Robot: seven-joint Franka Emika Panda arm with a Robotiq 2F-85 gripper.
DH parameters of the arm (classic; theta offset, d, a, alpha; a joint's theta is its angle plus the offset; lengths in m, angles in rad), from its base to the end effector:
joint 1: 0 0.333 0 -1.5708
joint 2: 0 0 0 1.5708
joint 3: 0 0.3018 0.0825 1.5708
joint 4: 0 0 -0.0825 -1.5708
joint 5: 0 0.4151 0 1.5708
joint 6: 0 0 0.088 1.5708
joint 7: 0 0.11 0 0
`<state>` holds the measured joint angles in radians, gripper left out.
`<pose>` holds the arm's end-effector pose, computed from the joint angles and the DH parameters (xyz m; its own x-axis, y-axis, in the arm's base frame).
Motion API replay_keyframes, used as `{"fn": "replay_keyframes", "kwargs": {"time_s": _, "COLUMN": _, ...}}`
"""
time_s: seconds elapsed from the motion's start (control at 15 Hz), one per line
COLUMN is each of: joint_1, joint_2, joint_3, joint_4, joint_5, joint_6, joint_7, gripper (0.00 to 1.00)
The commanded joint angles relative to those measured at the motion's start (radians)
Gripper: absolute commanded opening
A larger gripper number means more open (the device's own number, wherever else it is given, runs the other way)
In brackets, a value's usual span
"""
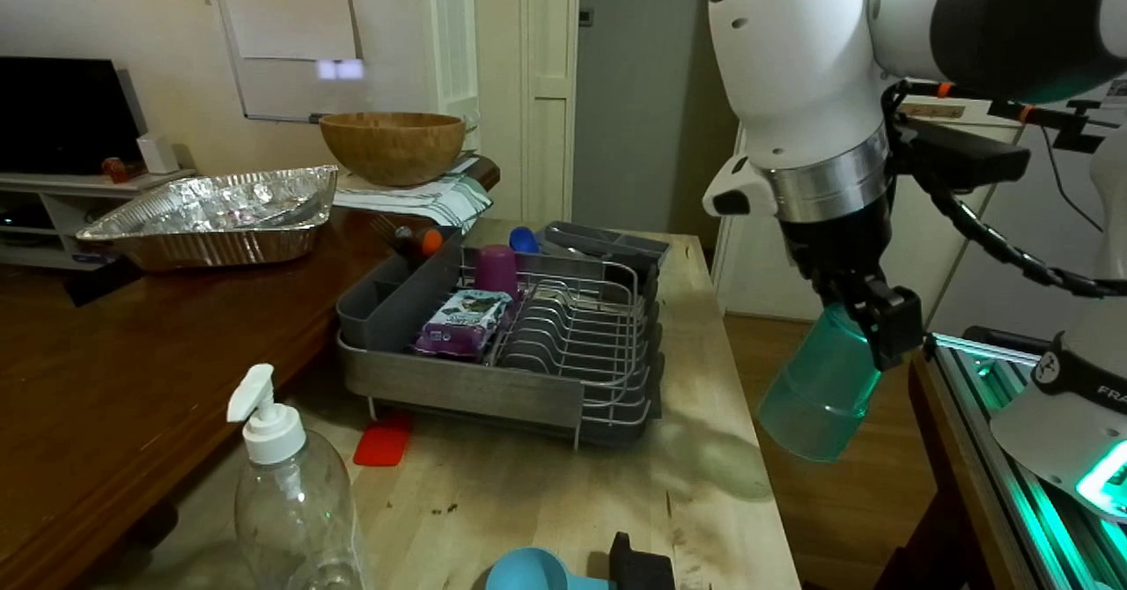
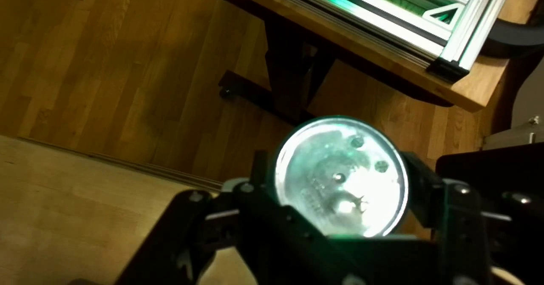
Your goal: Put the cup on the table
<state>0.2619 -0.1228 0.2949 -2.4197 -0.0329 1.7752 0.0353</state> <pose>0.3691 0.2233 0.2874 0.7593 0.4158 -0.5005 0.5178 -0.8520 0.0778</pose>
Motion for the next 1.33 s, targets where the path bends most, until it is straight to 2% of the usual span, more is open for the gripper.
{"fn": "replay_keyframes", "kwargs": {"time_s": 0.0, "joint_1": 0.011, "joint_2": 0.054, "joint_3": 0.007, "joint_4": -0.008, "joint_5": -0.043, "joint_6": 0.074, "joint_7": 0.03, "gripper": 0.5}}
{"fn": "replay_keyframes", "kwargs": {"time_s": 0.2, "joint_1": 0.005, "joint_2": 0.12, "joint_3": -0.002, "joint_4": 0.025, "joint_5": -0.091, "joint_6": 0.128, "joint_7": 0.035, "gripper": 0.5}}
{"fn": "replay_keyframes", "kwargs": {"time_s": 0.33, "joint_1": 0.005, "joint_2": 0.182, "joint_3": -0.006, "joint_4": 0.081, "joint_5": -0.128, "joint_6": 0.119, "joint_7": 0.026, "gripper": 0.5}}
{"fn": "replay_keyframes", "kwargs": {"time_s": 0.67, "joint_1": 0.03, "joint_2": 0.341, "joint_3": -0.003, "joint_4": 0.244, "joint_5": -0.179, "joint_6": 0.043, "joint_7": 0.008, "gripper": 0.5}}
{"fn": "replay_keyframes", "kwargs": {"time_s": 1.27, "joint_1": 0.085, "joint_2": 0.583, "joint_3": -0.015, "joint_4": 0.518, "joint_5": -0.193, "joint_6": -0.121, "joint_7": -0.052, "gripper": 0.5}}
